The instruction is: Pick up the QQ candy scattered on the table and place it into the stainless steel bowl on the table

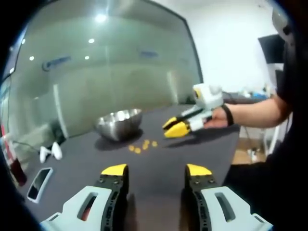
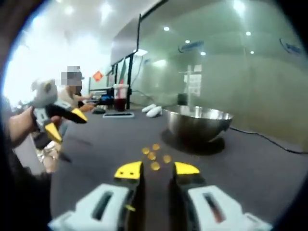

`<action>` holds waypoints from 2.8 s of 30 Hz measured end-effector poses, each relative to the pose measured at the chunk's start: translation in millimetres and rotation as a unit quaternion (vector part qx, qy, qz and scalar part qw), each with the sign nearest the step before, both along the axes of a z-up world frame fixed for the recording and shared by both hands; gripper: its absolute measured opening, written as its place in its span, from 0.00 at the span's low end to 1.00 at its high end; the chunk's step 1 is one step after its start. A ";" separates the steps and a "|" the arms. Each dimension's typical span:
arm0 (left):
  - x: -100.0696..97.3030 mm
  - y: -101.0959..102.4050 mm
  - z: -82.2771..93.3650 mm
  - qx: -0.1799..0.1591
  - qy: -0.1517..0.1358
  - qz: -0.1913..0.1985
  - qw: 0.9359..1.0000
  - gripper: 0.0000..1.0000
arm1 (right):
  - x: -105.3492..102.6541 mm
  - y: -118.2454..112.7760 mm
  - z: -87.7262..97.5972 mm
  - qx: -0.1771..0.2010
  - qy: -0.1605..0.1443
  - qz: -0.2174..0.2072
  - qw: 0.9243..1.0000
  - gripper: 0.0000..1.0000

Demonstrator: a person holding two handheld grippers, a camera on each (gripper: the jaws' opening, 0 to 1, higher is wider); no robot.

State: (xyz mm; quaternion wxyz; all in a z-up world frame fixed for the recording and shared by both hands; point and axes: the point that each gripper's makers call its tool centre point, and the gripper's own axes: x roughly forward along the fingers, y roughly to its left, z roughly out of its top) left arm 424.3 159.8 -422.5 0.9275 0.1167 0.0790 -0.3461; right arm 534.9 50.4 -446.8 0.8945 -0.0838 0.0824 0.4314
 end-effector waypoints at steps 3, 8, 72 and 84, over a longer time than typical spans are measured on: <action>-0.3 0.4 -1.3 0.003 0.002 -0.001 1.000 0.48 | 2.3 9.5 -7.1 -0.008 0.019 0.011 1.000 0.25; 1.4 1.3 -2.7 0.002 0.003 0.004 1.000 0.48 | 9.8 19.9 -15.8 -0.024 0.035 0.009 0.999 0.23; 3.6 19.5 -6.8 -0.020 0.009 0.036 0.999 0.48 | 143.6 15.2 92.2 0.022 -0.073 -0.187 0.979 0.11; 0.7 20.8 -9.8 -0.015 0.014 0.033 0.999 0.48 | 139.9 15.6 92.7 0.028 -0.061 -0.182 0.981 0.37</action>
